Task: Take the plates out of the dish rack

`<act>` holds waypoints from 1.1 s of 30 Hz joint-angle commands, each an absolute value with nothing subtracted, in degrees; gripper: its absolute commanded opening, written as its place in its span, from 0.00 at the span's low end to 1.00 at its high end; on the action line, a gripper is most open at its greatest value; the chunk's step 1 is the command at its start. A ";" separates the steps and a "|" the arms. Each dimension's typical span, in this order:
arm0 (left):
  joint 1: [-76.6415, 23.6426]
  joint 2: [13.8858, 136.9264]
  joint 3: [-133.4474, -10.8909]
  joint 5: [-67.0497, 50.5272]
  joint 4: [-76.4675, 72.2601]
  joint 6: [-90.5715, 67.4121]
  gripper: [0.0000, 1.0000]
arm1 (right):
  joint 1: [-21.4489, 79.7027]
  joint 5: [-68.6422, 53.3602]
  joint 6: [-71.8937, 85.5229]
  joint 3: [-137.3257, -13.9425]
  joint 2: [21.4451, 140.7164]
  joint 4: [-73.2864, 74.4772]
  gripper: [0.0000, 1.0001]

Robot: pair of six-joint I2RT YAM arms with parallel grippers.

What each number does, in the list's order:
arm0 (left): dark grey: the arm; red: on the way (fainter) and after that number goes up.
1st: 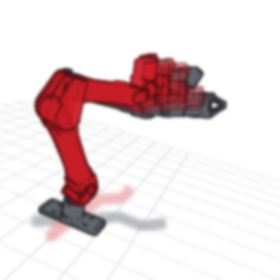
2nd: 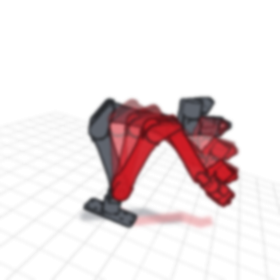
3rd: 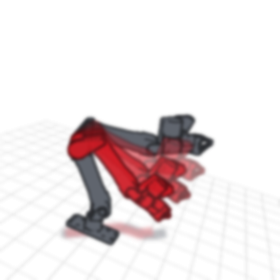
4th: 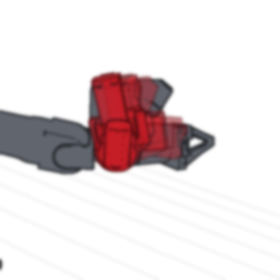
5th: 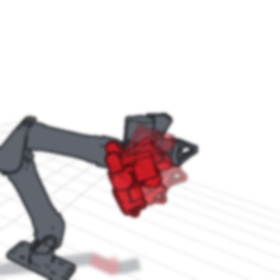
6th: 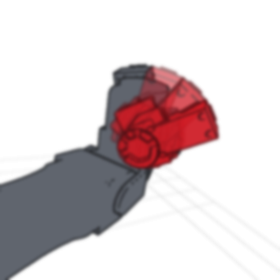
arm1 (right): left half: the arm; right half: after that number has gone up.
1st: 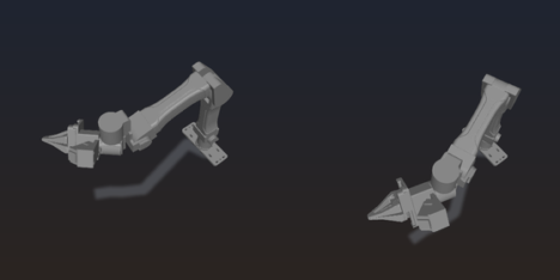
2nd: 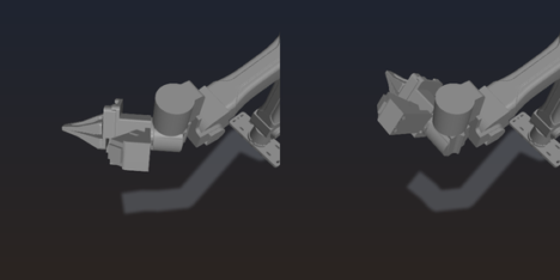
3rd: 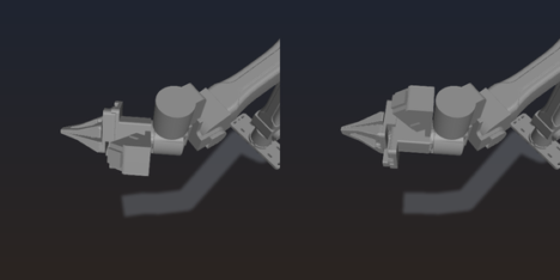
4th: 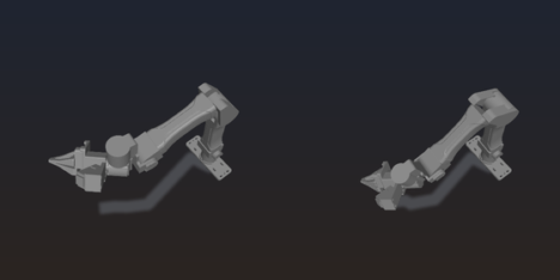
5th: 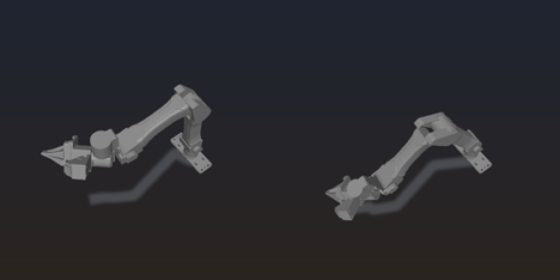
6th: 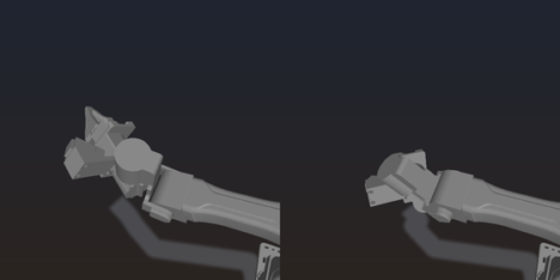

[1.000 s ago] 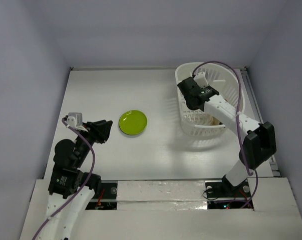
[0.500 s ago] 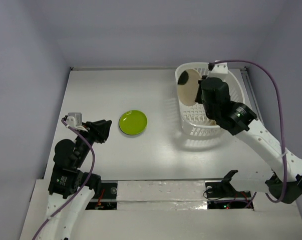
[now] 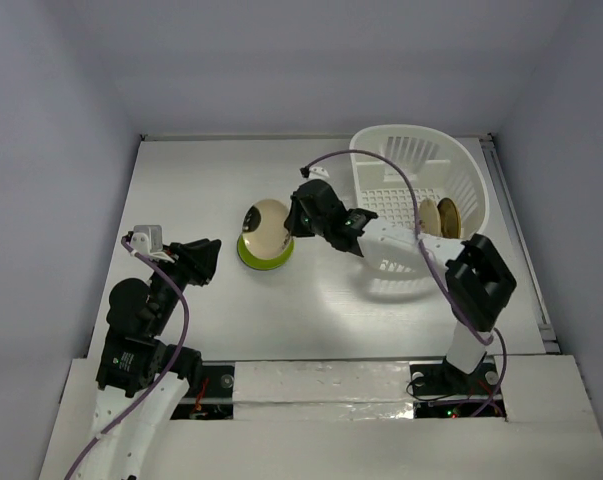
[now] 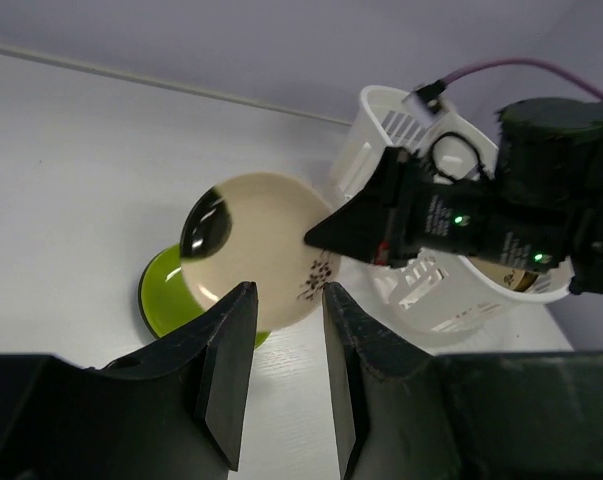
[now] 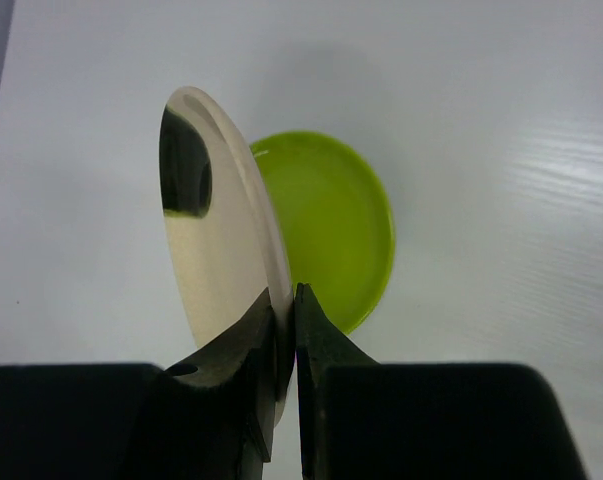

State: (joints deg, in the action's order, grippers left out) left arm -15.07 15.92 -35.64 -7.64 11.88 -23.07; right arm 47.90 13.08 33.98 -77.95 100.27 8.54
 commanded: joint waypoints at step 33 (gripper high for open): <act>-15.47 15.38 -36.74 -7.73 9.84 -23.64 0.34 | 48.69 18.78 35.60 -73.21 96.97 8.78 0.86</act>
